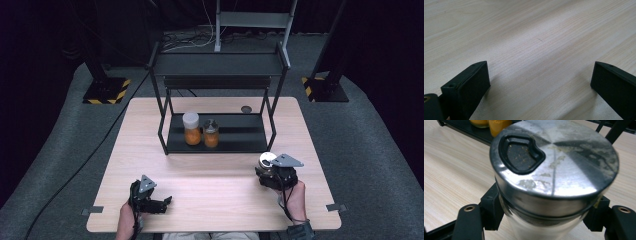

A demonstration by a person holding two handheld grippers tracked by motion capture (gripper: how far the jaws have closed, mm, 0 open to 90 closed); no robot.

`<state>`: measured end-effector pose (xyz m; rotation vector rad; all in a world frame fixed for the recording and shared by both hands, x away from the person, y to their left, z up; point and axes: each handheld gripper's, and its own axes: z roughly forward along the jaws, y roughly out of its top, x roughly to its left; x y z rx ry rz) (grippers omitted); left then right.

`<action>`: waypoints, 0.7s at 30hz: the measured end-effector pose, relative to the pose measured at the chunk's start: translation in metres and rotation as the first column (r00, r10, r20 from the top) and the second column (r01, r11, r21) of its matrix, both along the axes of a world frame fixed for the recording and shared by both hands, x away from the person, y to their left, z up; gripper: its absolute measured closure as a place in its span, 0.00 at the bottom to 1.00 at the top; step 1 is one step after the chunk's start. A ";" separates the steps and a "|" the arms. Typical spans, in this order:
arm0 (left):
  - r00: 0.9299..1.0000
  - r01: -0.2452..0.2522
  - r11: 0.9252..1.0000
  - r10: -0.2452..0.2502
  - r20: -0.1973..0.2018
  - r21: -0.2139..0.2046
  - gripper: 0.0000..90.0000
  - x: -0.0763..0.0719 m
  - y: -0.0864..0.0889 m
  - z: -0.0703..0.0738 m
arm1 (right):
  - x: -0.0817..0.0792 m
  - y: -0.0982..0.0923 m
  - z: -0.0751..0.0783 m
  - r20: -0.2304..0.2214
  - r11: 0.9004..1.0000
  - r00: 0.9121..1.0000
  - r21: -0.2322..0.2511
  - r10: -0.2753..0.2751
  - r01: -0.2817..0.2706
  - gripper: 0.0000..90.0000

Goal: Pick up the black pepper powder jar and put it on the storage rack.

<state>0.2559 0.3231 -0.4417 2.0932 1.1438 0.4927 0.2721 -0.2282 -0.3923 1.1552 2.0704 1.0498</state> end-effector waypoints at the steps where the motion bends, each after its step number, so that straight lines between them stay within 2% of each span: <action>1: 1.000 0.000 1.000 0.000 0.000 0.000 0.02 0.000 0.000 0.000 | 0.001 0.001 0.000 0.002 1.000 1.000 -0.001 0.002 -0.002 0.34; 21: 1.000 0.000 1.000 0.000 0.000 0.000 0.02 0.000 0.000 0.000 | 0.015 0.011 -0.001 -0.013 1.000 1.000 -0.002 0.016 -0.016 0.34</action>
